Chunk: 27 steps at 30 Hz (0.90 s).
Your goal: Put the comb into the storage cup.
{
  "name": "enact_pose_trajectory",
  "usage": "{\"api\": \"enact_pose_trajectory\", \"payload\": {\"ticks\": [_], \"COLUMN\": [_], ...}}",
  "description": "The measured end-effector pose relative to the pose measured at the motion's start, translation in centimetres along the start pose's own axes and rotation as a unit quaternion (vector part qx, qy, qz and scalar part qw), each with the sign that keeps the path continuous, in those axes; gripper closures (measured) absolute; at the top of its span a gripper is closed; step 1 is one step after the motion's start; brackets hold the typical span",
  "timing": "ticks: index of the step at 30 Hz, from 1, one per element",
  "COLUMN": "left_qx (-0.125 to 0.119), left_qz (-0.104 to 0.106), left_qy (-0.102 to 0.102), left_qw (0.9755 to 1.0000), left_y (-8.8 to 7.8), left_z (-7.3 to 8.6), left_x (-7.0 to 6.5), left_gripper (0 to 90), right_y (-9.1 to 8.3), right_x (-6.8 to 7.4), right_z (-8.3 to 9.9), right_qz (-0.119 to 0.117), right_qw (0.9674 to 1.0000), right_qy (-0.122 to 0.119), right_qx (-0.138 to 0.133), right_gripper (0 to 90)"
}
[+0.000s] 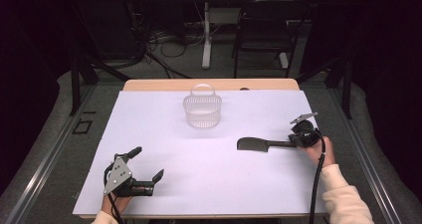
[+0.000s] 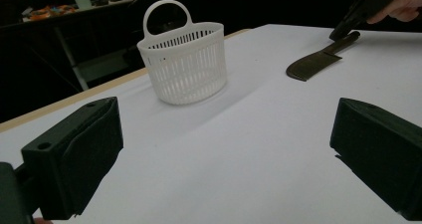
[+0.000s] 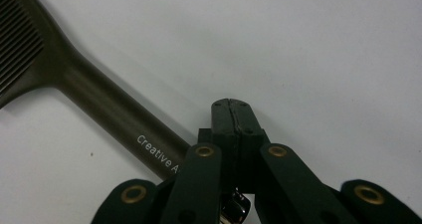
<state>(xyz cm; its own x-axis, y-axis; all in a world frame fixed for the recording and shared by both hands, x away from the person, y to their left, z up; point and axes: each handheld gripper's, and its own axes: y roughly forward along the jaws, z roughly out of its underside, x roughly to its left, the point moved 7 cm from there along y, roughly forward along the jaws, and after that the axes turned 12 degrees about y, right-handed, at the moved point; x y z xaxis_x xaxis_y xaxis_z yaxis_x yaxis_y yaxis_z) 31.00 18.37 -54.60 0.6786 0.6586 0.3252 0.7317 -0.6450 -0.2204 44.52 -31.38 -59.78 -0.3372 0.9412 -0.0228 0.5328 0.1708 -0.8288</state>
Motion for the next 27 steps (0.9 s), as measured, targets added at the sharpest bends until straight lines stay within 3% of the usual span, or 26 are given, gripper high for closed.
{"api": "enact_pose_trajectory", "payload": {"ticks": [27], "left_qx": [-0.001], "left_qz": [0.001], "left_qy": [0.002], "left_qw": [1.0], "left_y": [0.0], "left_z": [-0.1], "left_x": [0.0], "left_gripper": [0.2], "right_y": [-1.2], "right_x": [1.0], "right_z": [1.0], "right_qz": [-0.011], "right_qw": [0.9993], "right_qy": [-0.005], "right_qx": [0.035], "right_gripper": [90.0]}}
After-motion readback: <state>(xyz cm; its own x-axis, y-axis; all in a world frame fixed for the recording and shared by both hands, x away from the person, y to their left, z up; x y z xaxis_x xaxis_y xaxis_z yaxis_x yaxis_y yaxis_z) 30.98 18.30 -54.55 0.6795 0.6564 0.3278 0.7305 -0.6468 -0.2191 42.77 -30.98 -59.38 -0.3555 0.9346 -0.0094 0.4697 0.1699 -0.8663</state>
